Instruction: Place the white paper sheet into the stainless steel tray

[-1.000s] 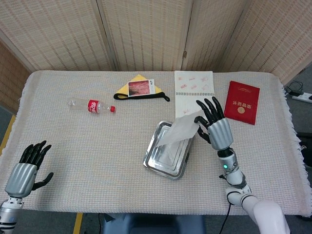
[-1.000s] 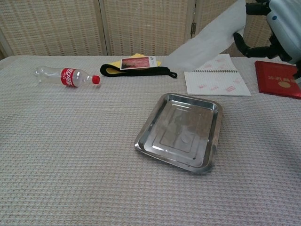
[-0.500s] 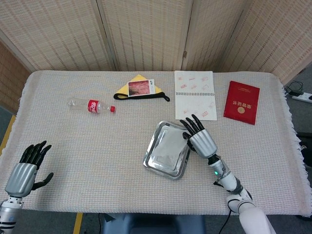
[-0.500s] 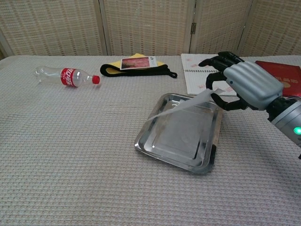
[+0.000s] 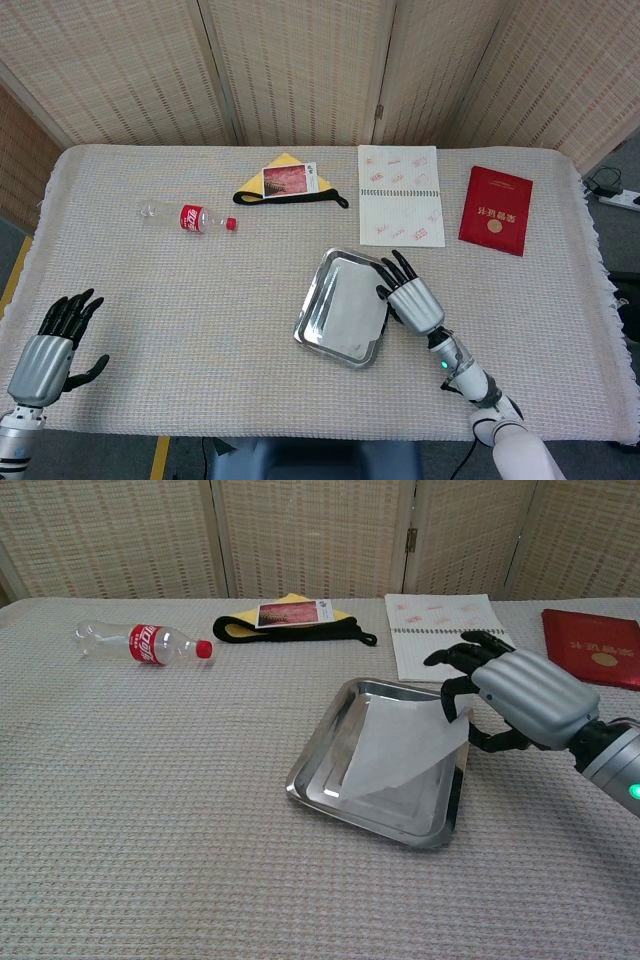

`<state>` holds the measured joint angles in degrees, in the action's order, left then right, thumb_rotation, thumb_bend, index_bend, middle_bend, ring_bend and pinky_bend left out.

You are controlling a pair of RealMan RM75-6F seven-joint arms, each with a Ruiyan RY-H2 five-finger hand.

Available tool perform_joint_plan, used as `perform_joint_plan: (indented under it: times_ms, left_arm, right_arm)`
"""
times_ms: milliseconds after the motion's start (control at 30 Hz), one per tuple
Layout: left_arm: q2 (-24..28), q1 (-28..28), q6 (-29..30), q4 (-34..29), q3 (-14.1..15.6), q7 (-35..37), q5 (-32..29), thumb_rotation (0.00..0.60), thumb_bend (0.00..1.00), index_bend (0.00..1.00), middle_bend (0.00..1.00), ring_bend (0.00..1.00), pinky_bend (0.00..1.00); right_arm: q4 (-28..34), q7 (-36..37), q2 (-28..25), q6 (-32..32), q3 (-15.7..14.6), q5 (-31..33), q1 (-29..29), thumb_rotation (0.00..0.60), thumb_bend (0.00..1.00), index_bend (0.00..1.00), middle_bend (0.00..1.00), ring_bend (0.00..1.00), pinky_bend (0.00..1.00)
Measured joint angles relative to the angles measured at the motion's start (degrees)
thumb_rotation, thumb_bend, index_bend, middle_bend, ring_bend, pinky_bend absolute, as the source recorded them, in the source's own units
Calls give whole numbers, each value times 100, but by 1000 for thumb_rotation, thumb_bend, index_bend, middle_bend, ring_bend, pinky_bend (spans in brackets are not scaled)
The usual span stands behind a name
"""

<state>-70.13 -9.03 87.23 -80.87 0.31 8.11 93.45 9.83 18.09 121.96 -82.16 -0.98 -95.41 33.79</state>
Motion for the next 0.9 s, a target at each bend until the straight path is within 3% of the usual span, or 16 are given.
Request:
perform_joint_plan:
  times_ms: [500, 600, 767, 900]
  left_arm:
    - [46, 22, 83, -42, 13, 109, 61, 600, 361, 69, 0, 0, 0]
    - [61, 31, 116, -50, 12, 140, 79, 600, 361, 72, 0, 0, 0]
    - [63, 34, 131, -57, 21, 149, 110, 600, 362, 78, 0, 0, 0]
    - [70, 39, 143, -71, 24, 157, 117, 600, 362, 80, 0, 0, 0]
  right_arm:
    - [330, -963, 87, -50, -36, 32, 69, 600, 571, 496, 79, 48, 0]
    - [452, -1101, 60, -66, -47, 34, 59, 600, 571, 412, 44, 22, 0]
    - [654, -1389, -47, 69, -56, 51, 60, 600, 570, 164, 0, 0, 0]
    - [1001, -1557, -195, 205, -61, 68, 66, 600, 571, 85, 0, 0, 0]
